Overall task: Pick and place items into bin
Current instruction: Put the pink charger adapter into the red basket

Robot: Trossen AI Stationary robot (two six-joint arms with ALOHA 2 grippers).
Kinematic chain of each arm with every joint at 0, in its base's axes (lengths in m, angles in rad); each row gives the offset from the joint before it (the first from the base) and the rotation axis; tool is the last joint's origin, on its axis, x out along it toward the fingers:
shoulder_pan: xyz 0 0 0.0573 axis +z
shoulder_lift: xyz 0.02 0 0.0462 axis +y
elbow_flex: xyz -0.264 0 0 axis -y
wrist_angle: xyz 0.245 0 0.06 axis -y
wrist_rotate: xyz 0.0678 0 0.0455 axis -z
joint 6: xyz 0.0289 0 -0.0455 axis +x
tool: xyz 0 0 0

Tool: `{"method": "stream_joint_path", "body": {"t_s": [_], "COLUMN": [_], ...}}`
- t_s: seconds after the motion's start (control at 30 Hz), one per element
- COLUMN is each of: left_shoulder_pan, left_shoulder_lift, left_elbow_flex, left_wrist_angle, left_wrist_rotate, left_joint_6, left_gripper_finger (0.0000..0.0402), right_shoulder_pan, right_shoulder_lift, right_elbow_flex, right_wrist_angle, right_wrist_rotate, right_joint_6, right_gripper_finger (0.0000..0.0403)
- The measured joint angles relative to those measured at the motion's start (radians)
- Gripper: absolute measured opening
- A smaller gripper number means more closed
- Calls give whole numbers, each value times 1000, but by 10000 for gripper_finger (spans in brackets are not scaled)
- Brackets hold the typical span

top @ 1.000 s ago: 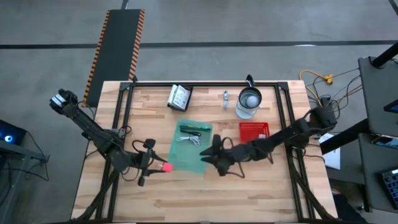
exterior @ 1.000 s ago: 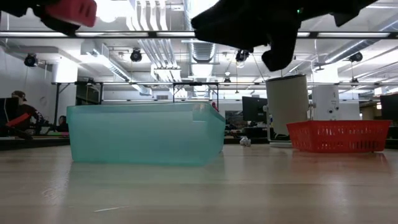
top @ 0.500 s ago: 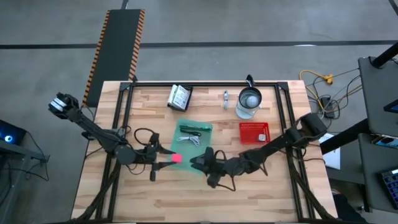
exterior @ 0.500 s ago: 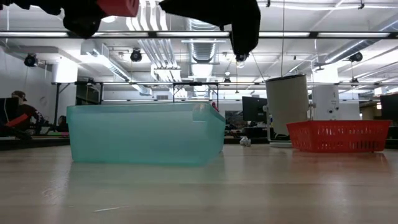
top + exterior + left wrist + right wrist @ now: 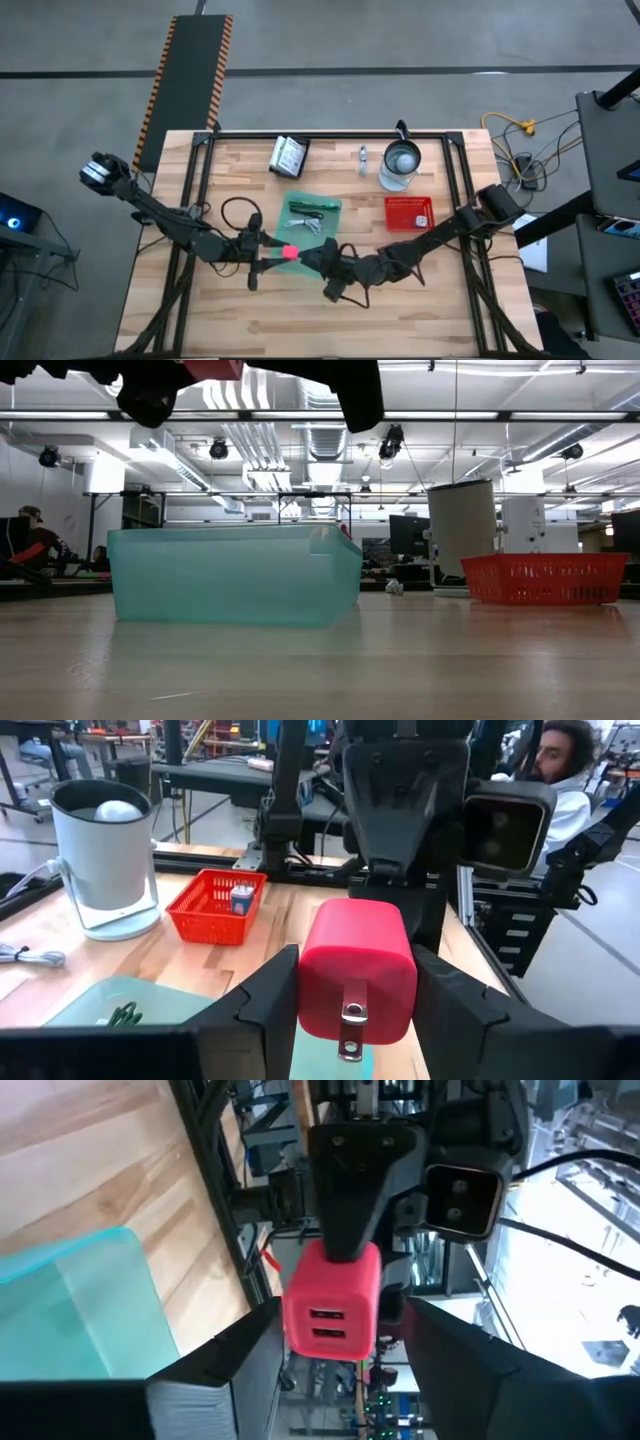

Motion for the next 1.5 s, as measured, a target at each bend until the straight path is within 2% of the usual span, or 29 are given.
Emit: {"method": "stream_joint_path", "body": {"t_s": [0.33,0.53,1.1,1.5], "left_shoulder_pan": [41,64,93,100], "left_shoulder_lift": [18,61,96,96], "left_elbow_flex": [0,2,2,2], "left_wrist_angle": [36,131,179,191], "left_wrist_rotate": [29,106,168,218], "left_joint_6": [1,21,29,24], "left_gripper_finger": [139,139,139,139], "right_shoulder_pan": [-2,-10,-11,-10], "right_shoulder_lift": [0,0,0,0], "right_elbow_flex": [4,10,17,16], "right_wrist_angle": [-18,-16,-15,-15], "right_wrist_rotate": [-3,-3,-5,-5], "right_joint_6": [10,38,62,59], "right_gripper_finger": [252,261,208,147]}}
